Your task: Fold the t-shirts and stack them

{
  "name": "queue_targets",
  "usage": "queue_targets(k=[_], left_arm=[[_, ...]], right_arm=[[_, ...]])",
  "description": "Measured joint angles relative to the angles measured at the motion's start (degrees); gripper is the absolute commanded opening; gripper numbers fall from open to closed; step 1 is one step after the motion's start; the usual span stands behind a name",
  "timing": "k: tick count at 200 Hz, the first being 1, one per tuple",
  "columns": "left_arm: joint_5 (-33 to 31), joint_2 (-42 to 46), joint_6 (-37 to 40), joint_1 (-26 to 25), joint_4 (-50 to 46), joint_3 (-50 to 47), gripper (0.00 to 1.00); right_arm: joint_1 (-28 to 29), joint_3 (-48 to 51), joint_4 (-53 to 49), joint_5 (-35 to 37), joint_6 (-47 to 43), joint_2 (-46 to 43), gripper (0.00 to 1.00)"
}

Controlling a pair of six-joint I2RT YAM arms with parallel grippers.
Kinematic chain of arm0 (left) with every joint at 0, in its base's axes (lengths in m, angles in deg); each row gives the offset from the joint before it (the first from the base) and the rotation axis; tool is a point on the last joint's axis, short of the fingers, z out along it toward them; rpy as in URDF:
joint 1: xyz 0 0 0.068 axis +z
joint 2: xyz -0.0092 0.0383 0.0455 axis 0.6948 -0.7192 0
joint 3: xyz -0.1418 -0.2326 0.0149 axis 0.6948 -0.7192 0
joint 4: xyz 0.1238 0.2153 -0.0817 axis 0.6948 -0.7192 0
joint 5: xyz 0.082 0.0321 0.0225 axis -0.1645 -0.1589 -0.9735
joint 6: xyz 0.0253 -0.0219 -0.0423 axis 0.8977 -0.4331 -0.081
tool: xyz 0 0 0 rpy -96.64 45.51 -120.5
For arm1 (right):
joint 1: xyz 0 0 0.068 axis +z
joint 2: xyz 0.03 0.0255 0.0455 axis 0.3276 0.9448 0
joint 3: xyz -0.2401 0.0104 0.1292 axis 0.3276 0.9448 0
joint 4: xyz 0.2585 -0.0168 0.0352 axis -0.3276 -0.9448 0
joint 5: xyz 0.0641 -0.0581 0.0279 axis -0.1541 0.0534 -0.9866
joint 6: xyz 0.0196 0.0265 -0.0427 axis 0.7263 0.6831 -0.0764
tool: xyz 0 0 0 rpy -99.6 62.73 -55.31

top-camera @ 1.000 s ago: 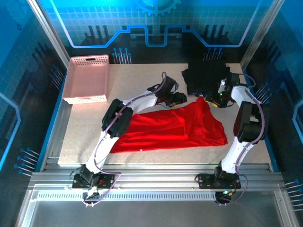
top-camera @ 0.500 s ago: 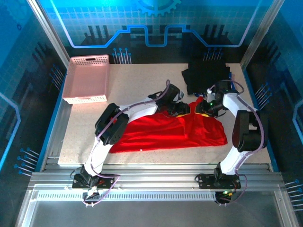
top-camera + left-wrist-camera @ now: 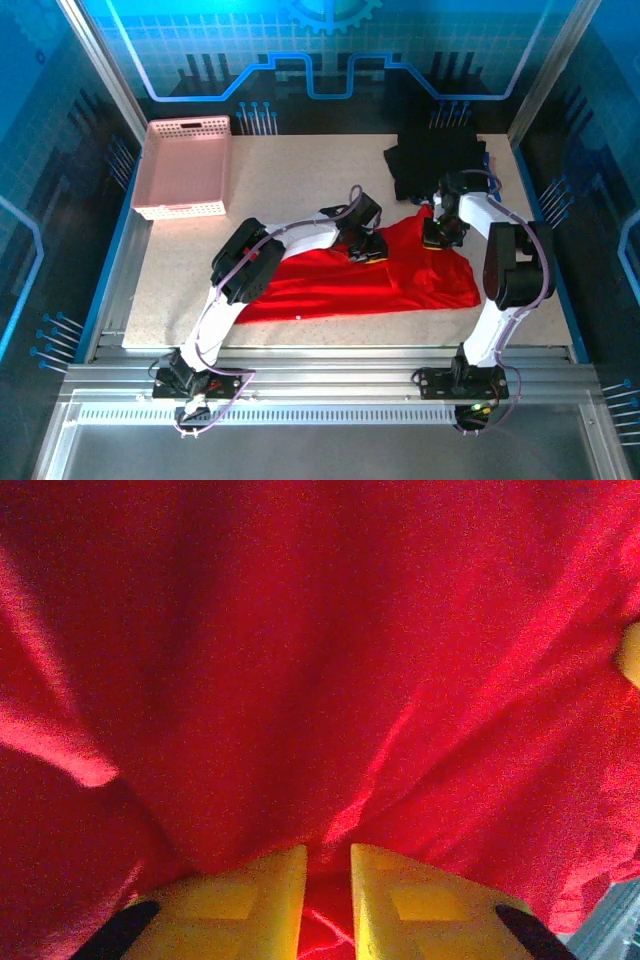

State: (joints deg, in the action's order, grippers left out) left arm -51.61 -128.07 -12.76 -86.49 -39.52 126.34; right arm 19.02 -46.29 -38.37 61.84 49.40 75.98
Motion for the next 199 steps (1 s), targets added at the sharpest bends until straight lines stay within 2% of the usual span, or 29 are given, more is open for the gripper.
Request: queue_targets(k=[11,19,37,52,60,108,128,143,169,184,199], left_arm=[[-0.17,0.09,0.00,-0.02,-0.02,-0.07,0.21],[-0.28,0.22,0.00,-0.02,0.15,-0.39,0.21],[-0.28,0.61,0.00,0.00,0.83,-1.16,0.21],[-0.28,0.85,-0.02,0.00,1.16,-1.55,0.22],[-0.28,1.05,-0.02,0.00,1.51,-1.81,0.23],[-0.35,5.44,-0.46,0.63,1.88,-6.19,0.38],[-1.20,10.16,-1.36,1.25,2.43,-8.76,0.45],[-2.40,14.93,-2.05,2.29,2.54,-10.71,0.52],[-4.87,24.35,-2.40,6.75,1.97,-14.14,0.57],[-7.17,28.68,-1.81,10.29,0.11,-15.65,0.58],[-10.14,32.48,-0.46,14.12,-3.04,-17.53,0.58]], right_arm=[[-0.55,0.02,0.02,0.50,0.50,0.00,0.02],[-0.94,0.09,0.04,0.76,0.87,-0.02,0.06],[-1.77,0.50,0.13,0.13,1.70,-0.13,0.20],[-2.27,0.59,0.13,-0.33,2.01,-0.15,0.37],[-2.58,0.70,0.39,-0.96,1.70,-0.28,0.42],[-3.10,1.38,0.09,-5.03,2.36,-7.17,0.51],[-4.20,1.38,-1.27,-6.73,2.56,-11.58,0.67],[-5.05,1.40,-2.01,-8.50,3.02,-14.67,0.70],[-4.94,2.82,-2.40,-13.00,3.17,-19.74,0.72],[-4.26,4.55,-2.91,-15.19,3.21,-22.56,0.77],[-2.86,6.25,-3.93,-16.46,3.23,-25.40,0.78]])
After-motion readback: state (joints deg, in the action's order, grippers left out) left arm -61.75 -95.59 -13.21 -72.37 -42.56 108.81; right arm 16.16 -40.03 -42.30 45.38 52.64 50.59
